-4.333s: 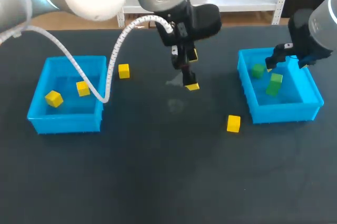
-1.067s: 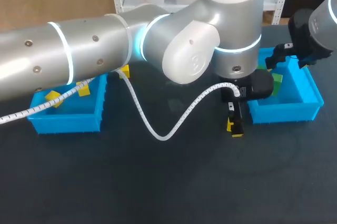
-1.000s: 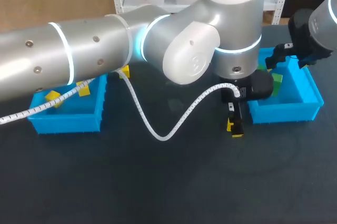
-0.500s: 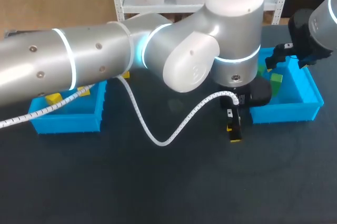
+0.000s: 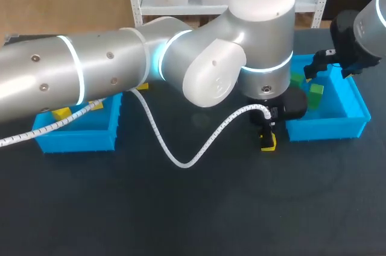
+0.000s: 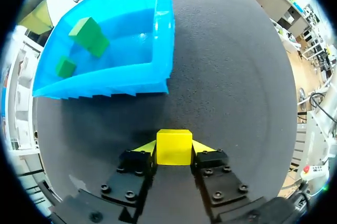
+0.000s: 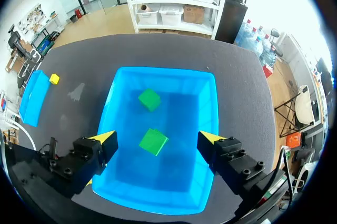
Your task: Put the green cubes in the right bin and the yellow cubes in the left bin.
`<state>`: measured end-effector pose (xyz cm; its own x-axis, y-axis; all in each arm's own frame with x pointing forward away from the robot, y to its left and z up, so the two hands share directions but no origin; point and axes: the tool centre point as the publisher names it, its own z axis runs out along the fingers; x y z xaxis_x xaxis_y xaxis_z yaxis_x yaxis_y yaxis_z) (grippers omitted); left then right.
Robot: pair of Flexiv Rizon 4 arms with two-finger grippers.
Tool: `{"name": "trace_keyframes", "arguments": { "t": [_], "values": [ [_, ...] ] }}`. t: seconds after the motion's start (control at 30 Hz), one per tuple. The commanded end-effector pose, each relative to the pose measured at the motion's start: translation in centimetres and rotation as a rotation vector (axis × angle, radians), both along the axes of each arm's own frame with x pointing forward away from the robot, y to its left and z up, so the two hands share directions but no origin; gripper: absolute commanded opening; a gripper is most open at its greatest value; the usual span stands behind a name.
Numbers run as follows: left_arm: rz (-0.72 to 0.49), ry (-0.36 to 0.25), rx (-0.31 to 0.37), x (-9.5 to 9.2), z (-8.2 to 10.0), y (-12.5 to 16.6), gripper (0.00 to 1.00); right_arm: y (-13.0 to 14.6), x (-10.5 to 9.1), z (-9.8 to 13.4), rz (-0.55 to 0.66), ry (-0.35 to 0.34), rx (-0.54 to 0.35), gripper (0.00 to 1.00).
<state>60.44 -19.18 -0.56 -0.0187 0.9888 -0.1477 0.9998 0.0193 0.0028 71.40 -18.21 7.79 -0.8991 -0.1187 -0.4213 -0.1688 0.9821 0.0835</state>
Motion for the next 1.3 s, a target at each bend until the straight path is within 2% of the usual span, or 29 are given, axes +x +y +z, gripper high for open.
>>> {"name": "trace_keyframes", "arguments": {
  "t": [0.03, 0.2, 0.4, 0.63, 0.8, 1.07, 1.3],
  "values": [
    [0.013, 0.005, -0.017, 0.3, 1.1, 0.6, 0.0, 0.0, -0.1, 0.0, -0.002, -0.004, -0.001, 1.0],
    [0.05, -0.004, -0.059, 1.6, 3.5, 1.5, 0.0, 0.0, -0.1, 0.0, -0.002, -0.004, -0.001, 1.0],
    [0.175, -0.021, -0.145, 4.4, 7.8, 3.8, 0.0, 0.0, -0.1, 0.0, -0.002, -0.004, -0.001, 1.0],
    [0.36, -0.061, -0.251, 7.8, 13.1, 8.5, 0.0, 0.0, -0.1, 0.0, -0.002, -0.004, -0.001, 1.0],
    [0.486, -0.097, -0.292, 9.7, 15.6, 12.5, 0.0, 0.0, -0.1, 0.0, -0.002, -0.004, -0.001, 1.0],
    [0.675, -0.153, -0.309, 11.3, 17.4, 19.8, 0.0, 0.0, -0.1, 0.0, -0.002, -0.004, -0.001, 1.0],
    [0.875, -0.175, -0.3, 11.2, 16.8, 26.6, 0.0, 0.0, -0.1, 0.0, -0.002, -0.004, -0.001, 1.0]
  ]
}}
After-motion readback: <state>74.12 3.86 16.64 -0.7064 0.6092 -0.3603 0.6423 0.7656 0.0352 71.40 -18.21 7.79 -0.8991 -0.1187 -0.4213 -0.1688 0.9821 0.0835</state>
